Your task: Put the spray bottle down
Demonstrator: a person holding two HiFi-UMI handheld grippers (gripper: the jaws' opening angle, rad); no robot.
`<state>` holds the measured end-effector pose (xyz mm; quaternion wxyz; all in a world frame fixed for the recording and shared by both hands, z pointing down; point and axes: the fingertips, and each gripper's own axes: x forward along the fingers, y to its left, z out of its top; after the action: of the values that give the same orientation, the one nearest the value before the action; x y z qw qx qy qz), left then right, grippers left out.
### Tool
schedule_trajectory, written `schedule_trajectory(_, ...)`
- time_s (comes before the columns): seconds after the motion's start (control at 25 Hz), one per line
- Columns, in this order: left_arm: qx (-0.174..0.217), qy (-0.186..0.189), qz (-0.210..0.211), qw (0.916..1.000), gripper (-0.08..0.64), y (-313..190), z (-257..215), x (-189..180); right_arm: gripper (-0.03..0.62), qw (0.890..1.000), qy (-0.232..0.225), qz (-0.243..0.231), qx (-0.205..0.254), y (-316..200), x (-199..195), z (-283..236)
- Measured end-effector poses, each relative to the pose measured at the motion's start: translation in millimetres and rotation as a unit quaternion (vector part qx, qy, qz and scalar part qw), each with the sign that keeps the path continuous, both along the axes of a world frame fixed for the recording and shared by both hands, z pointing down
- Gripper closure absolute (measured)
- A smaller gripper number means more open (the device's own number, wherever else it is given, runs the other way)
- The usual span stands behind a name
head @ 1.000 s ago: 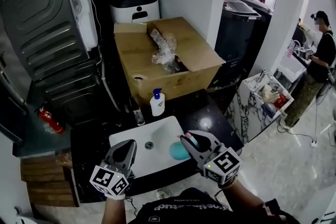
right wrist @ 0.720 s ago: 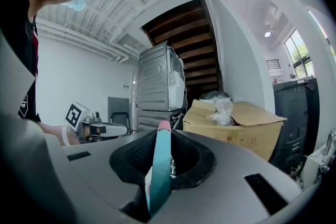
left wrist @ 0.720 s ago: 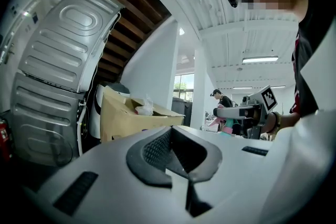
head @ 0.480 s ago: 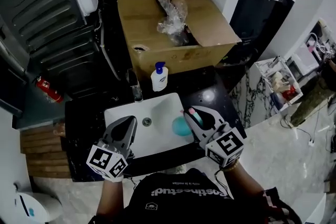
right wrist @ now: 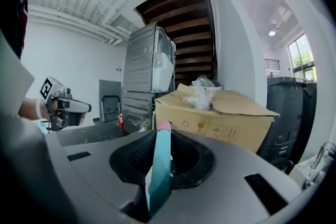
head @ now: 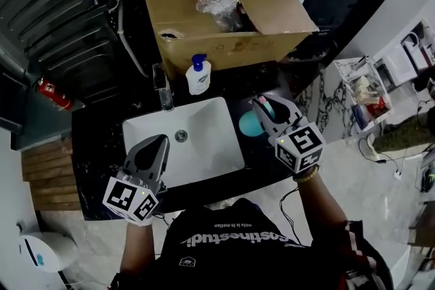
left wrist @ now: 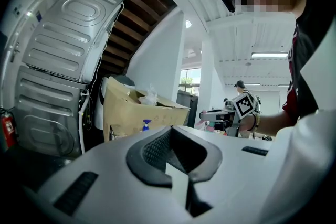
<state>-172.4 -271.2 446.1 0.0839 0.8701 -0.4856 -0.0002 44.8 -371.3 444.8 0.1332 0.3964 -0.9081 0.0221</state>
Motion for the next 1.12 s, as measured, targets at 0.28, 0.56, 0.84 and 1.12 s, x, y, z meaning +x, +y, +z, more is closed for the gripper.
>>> schedule_trajectory(0.28, -0.012, -0.003, 0.003, 0.9999, 0.546, -10.5, 16.6, 5.5, 0.508, 0.999, 0.034, 0.009, -0.036, -44.2, 13.9, 44.6)
schedule_trajectory(0.56, -0.024, -0.006, 0.006, 0.9997, 0.546, -16.9, 28.6, 9.7, 0.508, 0.996, 0.061, 0.004, -0.060, -65.7, 10.3, 75.3)
schedule_trajectory(0.84, -0.028, -0.002, 0.002, 0.9996, 0.546, -21.3, 32.9, 7.9, 0.508, 0.996, 0.066, 0.001, -0.065, -66.5, 7.4, 87.2)
schedule_trajectory(1.12, -0.032, -0.002, 0.003, 0.9995, 0.546, -21.1, 35.8, 11.3, 0.508, 0.996, 0.050, 0.007, -0.072, -66.5, 9.7, 93.8)
